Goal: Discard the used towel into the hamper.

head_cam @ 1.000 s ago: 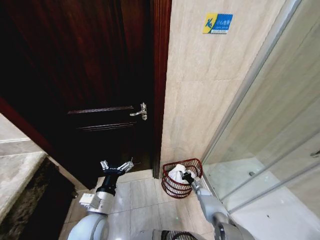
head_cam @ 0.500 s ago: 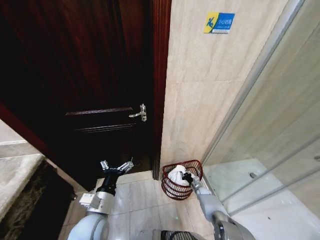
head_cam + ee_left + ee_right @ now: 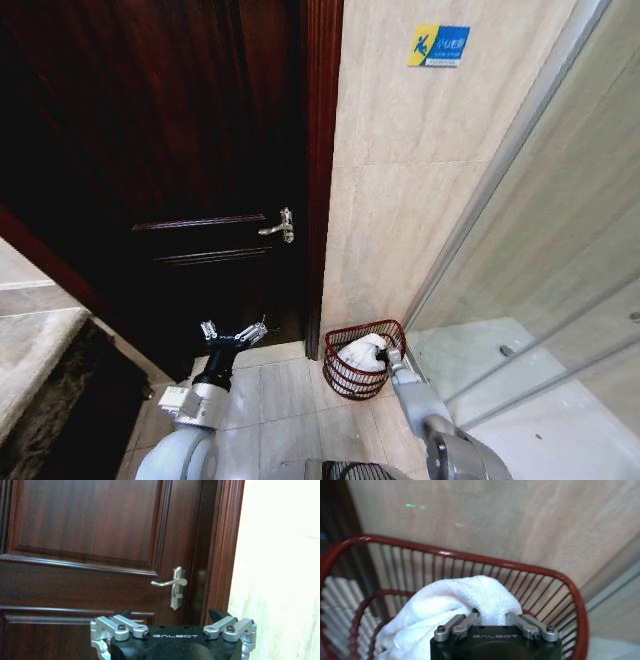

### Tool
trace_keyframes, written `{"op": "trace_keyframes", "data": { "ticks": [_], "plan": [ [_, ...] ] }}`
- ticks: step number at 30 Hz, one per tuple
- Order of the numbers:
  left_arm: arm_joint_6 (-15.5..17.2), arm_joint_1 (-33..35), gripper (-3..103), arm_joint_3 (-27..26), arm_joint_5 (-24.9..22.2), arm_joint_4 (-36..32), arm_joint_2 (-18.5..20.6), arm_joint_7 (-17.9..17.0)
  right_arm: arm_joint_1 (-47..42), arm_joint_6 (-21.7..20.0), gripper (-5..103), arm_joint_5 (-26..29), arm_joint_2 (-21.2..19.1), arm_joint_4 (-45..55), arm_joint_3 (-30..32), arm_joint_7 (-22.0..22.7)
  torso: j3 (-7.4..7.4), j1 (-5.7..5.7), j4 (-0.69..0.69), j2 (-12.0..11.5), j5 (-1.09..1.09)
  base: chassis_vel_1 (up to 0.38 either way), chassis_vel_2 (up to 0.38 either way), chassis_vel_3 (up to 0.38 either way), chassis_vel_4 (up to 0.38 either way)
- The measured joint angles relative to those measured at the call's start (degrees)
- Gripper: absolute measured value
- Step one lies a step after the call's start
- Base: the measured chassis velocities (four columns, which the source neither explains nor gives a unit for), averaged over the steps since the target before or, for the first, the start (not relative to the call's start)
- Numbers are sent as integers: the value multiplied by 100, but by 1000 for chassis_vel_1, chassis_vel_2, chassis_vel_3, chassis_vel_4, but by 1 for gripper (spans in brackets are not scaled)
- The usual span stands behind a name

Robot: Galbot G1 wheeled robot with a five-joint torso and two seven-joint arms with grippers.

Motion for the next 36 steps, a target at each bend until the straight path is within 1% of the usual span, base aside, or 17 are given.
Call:
{"op": "trace_keyframes", "data": {
  "ticks": [2, 3, 5, 6, 7, 10, 13, 14, 17, 22, 24, 26, 27, 30, 32, 34, 36],
  "plan": [
    [0, 0, 100, 0, 0, 0, 0, 0, -54, 100, 23, -13, 31, 4, -12, -206, 0, 0, -2, 0, 0, 0, 0, 0, 0],
    [0, 0, 100, 0, 0, 0, 1, 0, -84, 328, 28, 163, 50, -30, -26, -630, 0, 0, -2, 0, 0, 0, 0, 0, 0],
    [0, 0, 100, 0, 0, 0, 0, 0, -147, 865, 39, 1193, 96, -78, -100, -1940, 0, 0, -1, 0, 3, 0, 0, 0, 0],
    [0, 0, 100, 0, 0, 0, 0, 0, -147, 865, 39, 1193, 96, -78, -100, -1940, 0, 0, -1, 0, 3, 0, 0, 0, 0],
    [0, 0, 100, 0, 0, 0, 0, 0, -176, 985, 44, 1617, 143, -42, -132, -2172, 0, 0, 1, 0, 4, 0, 0, 0, 0],
    [0, 0, 100, 0, 0, 0, 1, 0, -153, 951, 50, 1562, 170, -17, -116, -1819, 0, 0, 1, 0, 2, 0, 0, 0, 0],
    [0, 0, 100, 0, 0, 0, 0, 0, -217, 819, 66, 457, 120, 206, -53, -509, 0, 0, 1, 0, 1, 0, 0, 0, 0],
    [0, 0, 100, 0, 0, 0, 0, 0, -217, 819, 66, 457, 120, 206, -53, -509, 0, 0, 1, 0, 1, 0, 0, 0, 0],
    [0, 0, 100, 0, 0, 0, 1, 0, -351, 705, 83, -809, 23, 358, 40, 738, 0, 0, -2, 0, 1, 0, 0, 0, 0],
    [0, 0, 100, 0, 0, 0, 0, 0, -559, 1107, 93, -995, 6, 589, 67, 1283, 0, 0, -1, 0, 3, 0, 0, 0, 0],
    [0, 0, 100, 0, 0, 0, 1, 0, -845, 1477, 99, -549, 75, 1079, 65, 1252, 0, 0, 1, 0, 2, 0, 0, 0, 0],
    [0, 0, 100, 0, 0, 0, 0, 0, -1294, 1476, 100, 91, 143, 1946, -12, 864, 0, 0, 1, 0, 4, 0, 0, 0, 0],
    [0, 0, 100, 0, 0, 0, 0, 0, -1294, 1476, 100, 91, 143, 1946, -12, 864, 0, 0, 1, 0, 4, 0, 0, 0, 0],
    [0, -1, 100, 0, 0, 0, 0, -1, -2030, 1083, 100, 1191, 186, 3510, -230, 261, 0, 0, -2, 0, 1, 0, 0, 0, 0],
    [0, 0, 100, 1, 0, 0, 1, 2, -2163, 1000, 100, 1393, 190, 3829, -268, 161, 0, 0, -2, 0, 3, 0, 0, 0, 0],
    [0, 0, 100, 0, 0, 0, 1, 0, -2869, 298, 100, 2307, 143, 5471, -490, -112, -1, 0, 2, 0, -1, 0, 0, 0, 0],
    [0, 0, 100, 0, 0, 0, 0, 0, -3155, 6, 100, 2604, 104, 6031, -557, -140, 0, 0, 0, 0, 0, 0, 0, 0, 0]
  ]
}}
